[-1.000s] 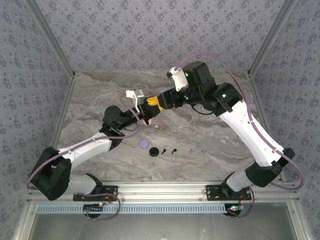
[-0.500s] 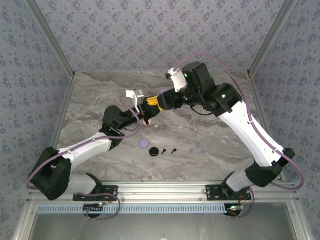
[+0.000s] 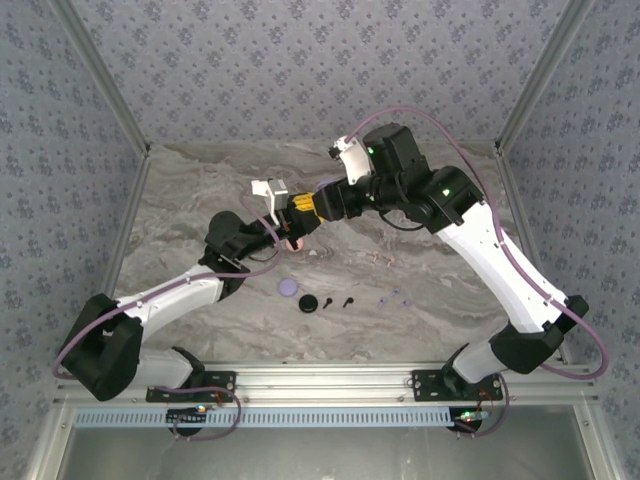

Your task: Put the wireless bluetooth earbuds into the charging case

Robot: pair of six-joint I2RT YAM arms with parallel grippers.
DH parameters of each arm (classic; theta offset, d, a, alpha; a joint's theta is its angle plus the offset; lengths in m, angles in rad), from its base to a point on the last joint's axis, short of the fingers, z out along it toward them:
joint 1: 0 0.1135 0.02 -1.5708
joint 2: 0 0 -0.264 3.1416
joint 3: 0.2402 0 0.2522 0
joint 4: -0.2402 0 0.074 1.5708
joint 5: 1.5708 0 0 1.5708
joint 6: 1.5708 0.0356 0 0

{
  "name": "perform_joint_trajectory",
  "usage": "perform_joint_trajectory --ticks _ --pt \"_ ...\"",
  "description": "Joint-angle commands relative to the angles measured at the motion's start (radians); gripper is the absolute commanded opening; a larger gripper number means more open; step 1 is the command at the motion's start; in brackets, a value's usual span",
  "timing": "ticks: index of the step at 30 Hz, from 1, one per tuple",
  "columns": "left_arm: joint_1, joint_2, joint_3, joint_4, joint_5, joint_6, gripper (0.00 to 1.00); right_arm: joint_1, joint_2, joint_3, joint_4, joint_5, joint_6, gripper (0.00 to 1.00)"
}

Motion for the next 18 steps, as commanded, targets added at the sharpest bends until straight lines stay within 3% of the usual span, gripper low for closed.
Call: perform_joint_trajectory --ticks 1,9,18 --pt "0.005 0.001 0.009 0.060 -0.005 -0.001 0.00 0.005 0.006 0.037 -0.011 -0.003 -0.002 0.57" --pt "0.005 -0.021 -0.041 0.053 -0.070 0.040 0.00 -0.035 -0.152 -0.040 0.011 0.101 0.070 0.59" --pt "0.004 -0.145 -0.124 -0.106 -0.115 0.147 0.00 -0.279 -0.402 -0.525 -0.067 0.186 0.459 0.56"
